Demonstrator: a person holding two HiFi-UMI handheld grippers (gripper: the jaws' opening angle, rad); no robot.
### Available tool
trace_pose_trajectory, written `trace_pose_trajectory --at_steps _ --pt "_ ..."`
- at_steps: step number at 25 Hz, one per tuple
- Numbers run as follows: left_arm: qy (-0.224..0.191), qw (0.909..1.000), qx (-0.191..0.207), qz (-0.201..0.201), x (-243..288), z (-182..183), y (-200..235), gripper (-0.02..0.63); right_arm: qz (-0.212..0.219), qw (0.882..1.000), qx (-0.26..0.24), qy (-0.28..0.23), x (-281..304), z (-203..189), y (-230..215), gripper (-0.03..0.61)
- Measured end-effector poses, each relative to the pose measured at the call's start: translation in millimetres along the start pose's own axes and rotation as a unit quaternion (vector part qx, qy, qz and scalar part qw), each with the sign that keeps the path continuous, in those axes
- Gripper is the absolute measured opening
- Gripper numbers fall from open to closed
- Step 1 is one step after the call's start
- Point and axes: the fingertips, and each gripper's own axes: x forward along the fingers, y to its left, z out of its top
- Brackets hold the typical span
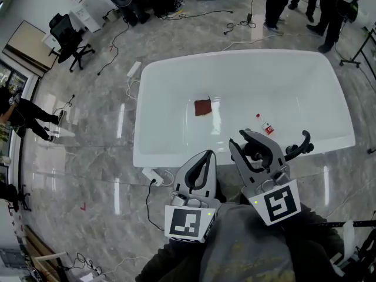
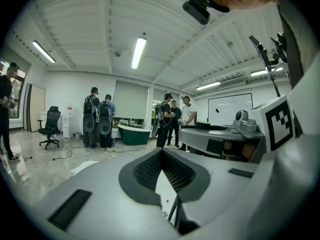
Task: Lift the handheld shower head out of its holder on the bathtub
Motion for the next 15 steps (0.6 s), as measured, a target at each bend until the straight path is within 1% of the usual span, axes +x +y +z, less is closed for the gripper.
trace_pose_trajectory --at_steps 10,15 --pt "-0.009 0.9999 0.012 -0.003 -3 8 -10 0.003 0.004 1.000 -0.001 -0.015 -9 10 0 0.103" --pt "-0.013 0.9998 0.017 -0.004 -7 13 -16 0.003 0.006 1.000 -0.003 -0.028 -16 23 2 0.103"
